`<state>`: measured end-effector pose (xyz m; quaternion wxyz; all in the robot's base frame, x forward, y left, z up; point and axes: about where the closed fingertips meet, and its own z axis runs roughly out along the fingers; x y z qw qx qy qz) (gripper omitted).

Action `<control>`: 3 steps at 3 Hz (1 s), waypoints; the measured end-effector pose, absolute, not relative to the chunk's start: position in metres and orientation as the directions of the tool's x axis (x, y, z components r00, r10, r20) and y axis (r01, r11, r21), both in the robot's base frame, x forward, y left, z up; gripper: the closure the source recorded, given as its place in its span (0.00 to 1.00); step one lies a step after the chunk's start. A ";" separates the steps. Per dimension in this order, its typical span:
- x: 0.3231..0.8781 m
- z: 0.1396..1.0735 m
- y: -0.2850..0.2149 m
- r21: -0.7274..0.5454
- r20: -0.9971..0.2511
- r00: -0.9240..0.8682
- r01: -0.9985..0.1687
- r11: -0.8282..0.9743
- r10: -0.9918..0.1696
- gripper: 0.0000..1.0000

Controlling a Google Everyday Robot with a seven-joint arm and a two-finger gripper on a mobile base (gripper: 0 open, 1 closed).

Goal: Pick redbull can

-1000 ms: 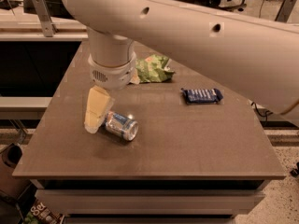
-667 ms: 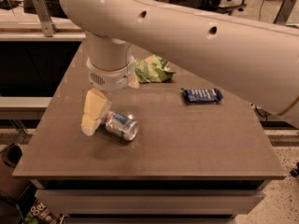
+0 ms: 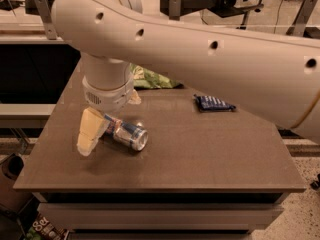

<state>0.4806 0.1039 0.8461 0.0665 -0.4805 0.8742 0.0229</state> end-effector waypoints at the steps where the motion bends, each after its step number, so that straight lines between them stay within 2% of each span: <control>1: 0.481 0.840 0.106 -0.046 -0.126 -0.514 -0.852 0.522 -0.849 0.00; 2: 0.482 0.836 0.105 -0.070 -0.105 -0.502 -0.858 0.510 -0.859 0.00; 3: 0.488 0.832 0.096 -0.095 -0.075 -0.500 -0.858 0.505 -0.863 0.16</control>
Offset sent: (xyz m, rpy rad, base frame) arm 0.0035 0.0000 -0.0149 -0.0909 -0.0291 0.0430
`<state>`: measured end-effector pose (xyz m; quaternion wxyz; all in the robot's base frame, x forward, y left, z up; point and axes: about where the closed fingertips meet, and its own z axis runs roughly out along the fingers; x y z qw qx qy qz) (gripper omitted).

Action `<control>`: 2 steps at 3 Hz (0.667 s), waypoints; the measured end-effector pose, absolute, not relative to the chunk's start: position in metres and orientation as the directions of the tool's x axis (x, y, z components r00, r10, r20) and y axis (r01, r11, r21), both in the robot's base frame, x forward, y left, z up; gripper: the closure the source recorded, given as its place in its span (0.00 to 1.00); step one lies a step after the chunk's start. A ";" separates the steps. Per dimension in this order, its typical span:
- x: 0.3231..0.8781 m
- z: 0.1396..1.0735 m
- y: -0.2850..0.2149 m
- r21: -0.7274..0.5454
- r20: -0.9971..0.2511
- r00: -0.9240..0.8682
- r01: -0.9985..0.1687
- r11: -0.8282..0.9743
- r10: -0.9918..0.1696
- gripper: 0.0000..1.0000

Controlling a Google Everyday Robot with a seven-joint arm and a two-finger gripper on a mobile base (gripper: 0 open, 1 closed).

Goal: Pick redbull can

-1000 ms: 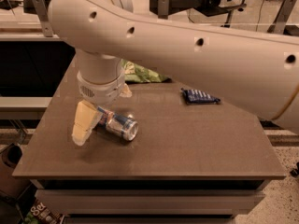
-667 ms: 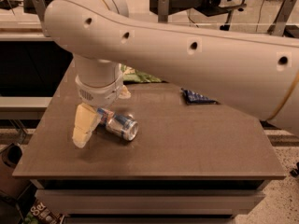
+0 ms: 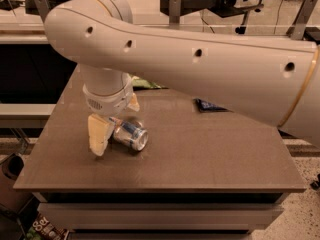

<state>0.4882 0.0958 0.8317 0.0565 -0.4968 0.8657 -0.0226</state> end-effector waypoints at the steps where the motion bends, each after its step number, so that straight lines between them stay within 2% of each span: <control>1: 0.488 0.832 0.097 -0.095 -0.079 -0.499 -0.858 0.505 -0.863 0.39; 2: 0.488 0.832 0.097 -0.096 -0.081 -0.499 -0.858 0.505 -0.863 0.61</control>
Offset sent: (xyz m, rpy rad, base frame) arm -0.0003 0.0007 0.0002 0.0028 -0.0015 0.0005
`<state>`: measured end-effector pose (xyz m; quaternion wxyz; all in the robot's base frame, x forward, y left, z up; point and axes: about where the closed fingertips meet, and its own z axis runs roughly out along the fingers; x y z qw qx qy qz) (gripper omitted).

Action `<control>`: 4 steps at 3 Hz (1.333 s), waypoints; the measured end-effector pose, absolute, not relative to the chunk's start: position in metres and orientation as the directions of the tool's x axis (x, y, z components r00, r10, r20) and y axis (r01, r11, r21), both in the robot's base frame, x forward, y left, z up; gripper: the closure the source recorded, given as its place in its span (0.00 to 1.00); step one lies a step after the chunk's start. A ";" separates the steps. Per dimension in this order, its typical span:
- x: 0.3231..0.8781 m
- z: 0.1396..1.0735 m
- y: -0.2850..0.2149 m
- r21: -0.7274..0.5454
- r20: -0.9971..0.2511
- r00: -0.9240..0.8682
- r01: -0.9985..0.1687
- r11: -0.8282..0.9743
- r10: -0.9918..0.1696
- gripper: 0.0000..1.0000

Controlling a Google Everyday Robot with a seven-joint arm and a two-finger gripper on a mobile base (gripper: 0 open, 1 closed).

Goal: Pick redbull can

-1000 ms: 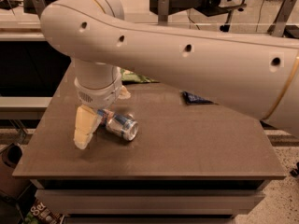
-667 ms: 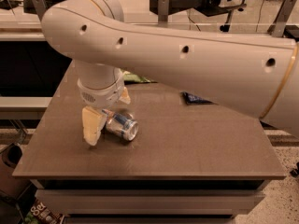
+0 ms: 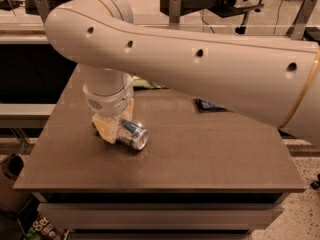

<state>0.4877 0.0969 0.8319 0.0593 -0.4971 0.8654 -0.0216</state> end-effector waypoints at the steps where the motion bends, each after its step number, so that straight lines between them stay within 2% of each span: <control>1: 0.488 0.832 0.097 -0.097 -0.083 -0.498 -0.858 0.504 -0.863 0.85; 2: 0.487 0.832 0.098 -0.098 -0.085 -0.497 -0.858 0.504 -0.863 1.00; 3: 0.487 0.832 0.098 -0.098 -0.086 -0.497 -0.858 0.504 -0.863 1.00; 4: 0.493 0.831 0.094 -0.083 -0.163 -0.495 -0.855 0.512 -0.854 1.00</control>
Offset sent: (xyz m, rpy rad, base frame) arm -0.0001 0.0003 0.0000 0.0011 -0.0016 0.0005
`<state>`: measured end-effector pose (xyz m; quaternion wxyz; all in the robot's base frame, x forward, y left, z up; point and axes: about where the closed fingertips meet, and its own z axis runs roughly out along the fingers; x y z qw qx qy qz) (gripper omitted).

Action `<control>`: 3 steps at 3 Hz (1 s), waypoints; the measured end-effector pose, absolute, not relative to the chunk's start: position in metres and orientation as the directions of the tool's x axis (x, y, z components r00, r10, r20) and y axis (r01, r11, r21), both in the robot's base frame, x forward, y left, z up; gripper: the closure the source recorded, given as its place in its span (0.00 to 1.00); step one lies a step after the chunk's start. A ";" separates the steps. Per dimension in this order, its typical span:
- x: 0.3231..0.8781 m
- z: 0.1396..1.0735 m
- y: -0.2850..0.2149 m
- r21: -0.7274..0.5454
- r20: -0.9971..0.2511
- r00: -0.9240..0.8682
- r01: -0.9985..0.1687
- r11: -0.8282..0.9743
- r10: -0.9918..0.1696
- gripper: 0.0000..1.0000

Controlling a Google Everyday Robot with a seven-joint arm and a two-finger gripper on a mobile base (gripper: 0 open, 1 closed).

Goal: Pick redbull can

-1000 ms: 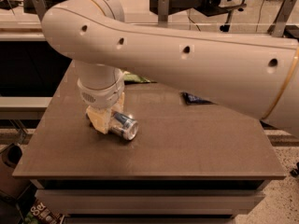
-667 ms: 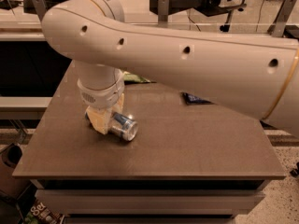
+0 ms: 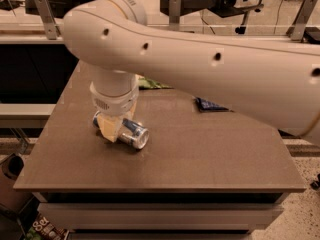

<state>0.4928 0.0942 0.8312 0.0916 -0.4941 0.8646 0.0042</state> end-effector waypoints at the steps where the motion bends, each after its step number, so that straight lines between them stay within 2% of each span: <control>1: 0.505 0.831 0.072 -0.047 -0.299 -0.481 -0.855 0.516 -0.824 1.00; 2: 0.527 0.841 0.038 -0.015 -0.448 -0.456 -0.856 0.517 -0.769 1.00; 3: 0.541 0.854 0.013 -0.013 -0.524 -0.427 -0.861 0.509 -0.737 1.00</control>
Offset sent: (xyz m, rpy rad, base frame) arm 0.0590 -0.1001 0.0235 0.4640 -0.1643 0.0540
